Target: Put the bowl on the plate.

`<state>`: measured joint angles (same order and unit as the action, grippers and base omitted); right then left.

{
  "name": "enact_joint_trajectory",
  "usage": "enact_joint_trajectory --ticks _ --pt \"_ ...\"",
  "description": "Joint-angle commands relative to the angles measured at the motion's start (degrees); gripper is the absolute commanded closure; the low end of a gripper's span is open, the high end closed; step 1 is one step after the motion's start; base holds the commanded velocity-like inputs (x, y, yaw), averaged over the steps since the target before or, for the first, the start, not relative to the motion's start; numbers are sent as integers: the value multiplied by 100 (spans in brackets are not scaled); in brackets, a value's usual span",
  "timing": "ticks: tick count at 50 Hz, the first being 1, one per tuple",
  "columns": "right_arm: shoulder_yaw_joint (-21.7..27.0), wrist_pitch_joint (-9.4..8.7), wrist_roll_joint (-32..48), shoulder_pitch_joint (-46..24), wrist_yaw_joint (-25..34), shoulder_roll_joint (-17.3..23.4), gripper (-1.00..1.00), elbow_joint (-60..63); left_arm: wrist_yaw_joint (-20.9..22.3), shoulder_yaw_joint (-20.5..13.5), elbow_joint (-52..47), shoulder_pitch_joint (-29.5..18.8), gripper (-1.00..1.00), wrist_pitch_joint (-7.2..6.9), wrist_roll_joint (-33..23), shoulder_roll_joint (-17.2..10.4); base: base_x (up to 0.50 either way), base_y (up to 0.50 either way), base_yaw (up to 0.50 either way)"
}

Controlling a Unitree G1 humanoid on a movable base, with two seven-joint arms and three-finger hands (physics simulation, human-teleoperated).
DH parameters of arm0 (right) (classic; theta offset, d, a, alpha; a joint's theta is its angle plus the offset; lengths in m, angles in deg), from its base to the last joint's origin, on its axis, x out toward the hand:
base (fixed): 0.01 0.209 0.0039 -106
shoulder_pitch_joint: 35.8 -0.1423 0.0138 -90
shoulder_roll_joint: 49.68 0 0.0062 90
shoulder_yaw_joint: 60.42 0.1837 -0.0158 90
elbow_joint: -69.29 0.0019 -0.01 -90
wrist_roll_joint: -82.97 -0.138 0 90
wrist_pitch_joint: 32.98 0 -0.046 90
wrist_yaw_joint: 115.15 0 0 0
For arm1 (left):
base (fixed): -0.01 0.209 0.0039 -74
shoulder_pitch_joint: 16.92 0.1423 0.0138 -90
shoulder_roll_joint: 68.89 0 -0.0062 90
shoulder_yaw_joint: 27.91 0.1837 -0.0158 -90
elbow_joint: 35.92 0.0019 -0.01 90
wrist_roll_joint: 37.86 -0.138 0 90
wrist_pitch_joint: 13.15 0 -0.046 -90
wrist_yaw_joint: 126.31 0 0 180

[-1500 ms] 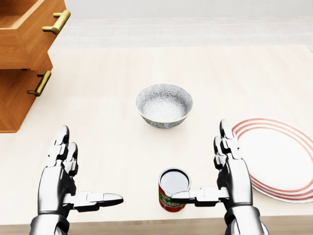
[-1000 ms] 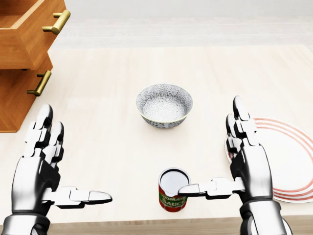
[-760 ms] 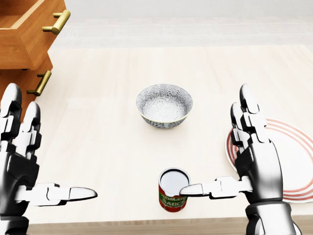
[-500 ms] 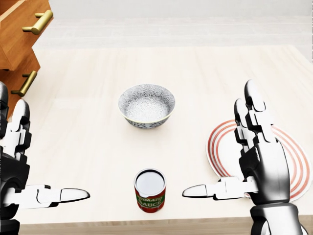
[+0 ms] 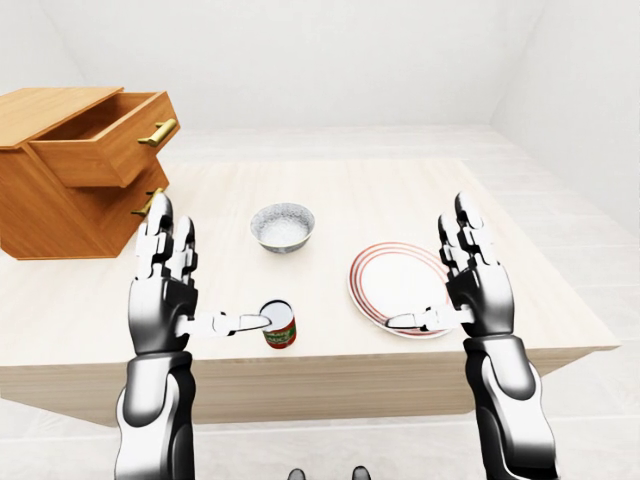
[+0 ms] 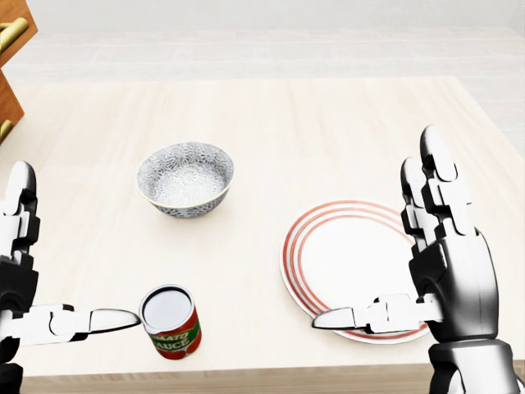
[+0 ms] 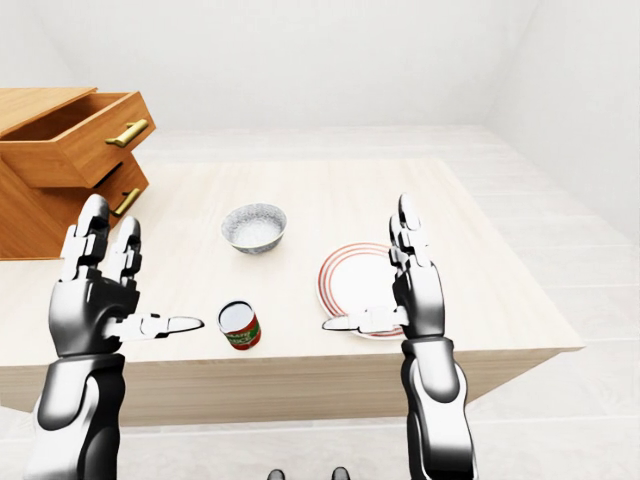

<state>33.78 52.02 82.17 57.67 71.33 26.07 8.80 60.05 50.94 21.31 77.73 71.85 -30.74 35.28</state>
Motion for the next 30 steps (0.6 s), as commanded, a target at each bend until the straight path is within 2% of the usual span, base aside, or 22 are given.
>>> enact_joint_trajectory --ticks 1,7,13,23,30 --pt "10 0 28 -55 33 14 -100 63 -118 -62 115 -250 -100 0 -101 -110 0 1 0" --pt "43 0 12 -62 52 7 -100 75 -116 -264 27 -403 -100 0 58 -222 0 0 0" --pt "29 0 -17 -72 100 21 -100 137 -88 -271 -2 -354 -100 0 89 -213 0 0 0" --pt "20 0 31 -64 122 19 -100 174 -44 -310 51 -284 -100 0 179 -190 0 -46 0" --pt "59 0 26 -23 117 3 -100 213 -11 -284 114 -235 -100 0 115 -180 0 -7 0"
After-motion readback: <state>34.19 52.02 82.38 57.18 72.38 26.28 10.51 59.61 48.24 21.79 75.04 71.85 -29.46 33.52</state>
